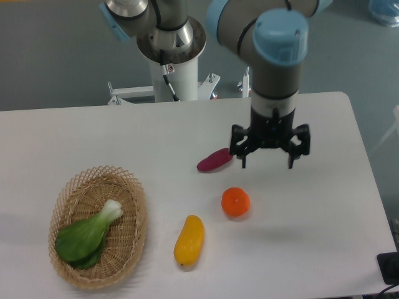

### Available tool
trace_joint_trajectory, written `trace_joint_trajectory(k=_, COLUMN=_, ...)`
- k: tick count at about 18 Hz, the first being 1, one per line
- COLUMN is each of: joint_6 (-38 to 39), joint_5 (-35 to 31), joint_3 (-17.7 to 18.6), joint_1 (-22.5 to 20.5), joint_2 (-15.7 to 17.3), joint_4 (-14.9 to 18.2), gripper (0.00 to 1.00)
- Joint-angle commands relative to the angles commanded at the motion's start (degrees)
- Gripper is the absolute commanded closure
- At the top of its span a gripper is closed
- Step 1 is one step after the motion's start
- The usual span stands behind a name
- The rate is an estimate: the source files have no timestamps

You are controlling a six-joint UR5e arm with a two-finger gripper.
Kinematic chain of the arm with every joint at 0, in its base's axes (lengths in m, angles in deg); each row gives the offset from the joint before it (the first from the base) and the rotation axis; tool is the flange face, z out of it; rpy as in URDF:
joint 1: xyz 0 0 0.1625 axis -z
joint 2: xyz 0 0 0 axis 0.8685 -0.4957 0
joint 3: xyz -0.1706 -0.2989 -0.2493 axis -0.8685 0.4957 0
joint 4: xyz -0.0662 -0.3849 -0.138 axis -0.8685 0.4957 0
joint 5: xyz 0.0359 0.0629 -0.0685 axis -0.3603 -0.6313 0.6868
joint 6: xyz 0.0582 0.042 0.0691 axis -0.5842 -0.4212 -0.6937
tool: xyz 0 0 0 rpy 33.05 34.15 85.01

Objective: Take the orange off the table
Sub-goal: 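Move the open gripper down toward the small orange, then lower the gripper around the orange and close the fingers on it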

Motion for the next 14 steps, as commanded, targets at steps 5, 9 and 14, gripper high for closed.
trace_joint_trajectory(k=5, joint_6=-0.79, joint_5=0.00, joint_3=5.35, joint_1=0.62, joint_2=-2.11, joint_4=-6.68, gripper=0.00)
trace_joint_trajectory(k=9, joint_6=-2.55, joint_5=-0.70, joint_3=7.72, joint_1=0.97, joint_2=-6.85, joint_4=-6.95, gripper=0.00)
trace_joint_trajectory(k=14, joint_6=-2.55, joint_5=-3.43, joint_3=9.58, joint_1=2.02, joint_2=-7.74, joint_4=-9.41, gripper=0.00)
